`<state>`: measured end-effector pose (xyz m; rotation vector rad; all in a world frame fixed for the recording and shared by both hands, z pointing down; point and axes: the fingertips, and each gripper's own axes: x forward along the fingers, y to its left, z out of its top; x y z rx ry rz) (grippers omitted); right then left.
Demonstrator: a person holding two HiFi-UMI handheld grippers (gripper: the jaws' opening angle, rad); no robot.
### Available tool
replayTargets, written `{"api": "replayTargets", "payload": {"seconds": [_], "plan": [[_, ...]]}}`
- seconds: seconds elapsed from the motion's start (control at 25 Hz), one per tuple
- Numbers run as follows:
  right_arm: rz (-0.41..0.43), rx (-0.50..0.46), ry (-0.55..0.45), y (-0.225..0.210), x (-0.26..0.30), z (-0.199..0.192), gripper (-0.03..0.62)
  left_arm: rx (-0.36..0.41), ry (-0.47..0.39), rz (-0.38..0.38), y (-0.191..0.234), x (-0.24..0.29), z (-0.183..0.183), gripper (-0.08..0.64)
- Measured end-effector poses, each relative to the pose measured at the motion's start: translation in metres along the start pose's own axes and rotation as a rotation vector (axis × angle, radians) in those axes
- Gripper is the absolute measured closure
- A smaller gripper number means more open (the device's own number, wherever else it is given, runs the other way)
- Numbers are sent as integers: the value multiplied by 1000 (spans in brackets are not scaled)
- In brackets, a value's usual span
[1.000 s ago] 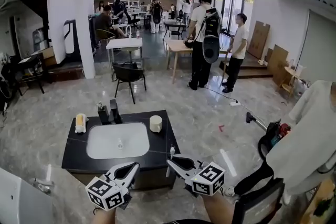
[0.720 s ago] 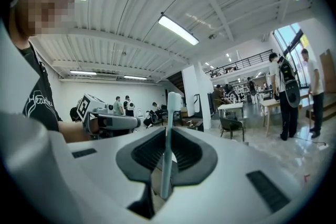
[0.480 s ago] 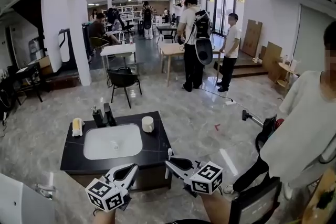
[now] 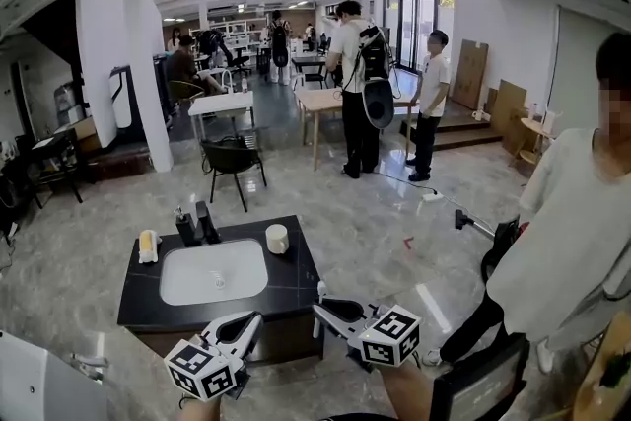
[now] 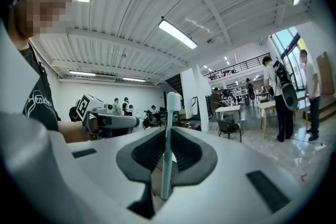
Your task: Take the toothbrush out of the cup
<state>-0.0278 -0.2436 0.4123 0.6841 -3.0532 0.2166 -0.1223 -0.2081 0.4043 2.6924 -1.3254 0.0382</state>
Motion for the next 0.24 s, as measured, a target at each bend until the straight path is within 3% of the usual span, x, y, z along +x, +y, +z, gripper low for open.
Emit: {"api": "replayTargets", "payload": {"seconds": [0.24], "plan": [[8,0,0,7,-2,-3,555,3,-1,-2,-6,-3,-2,558]]}}
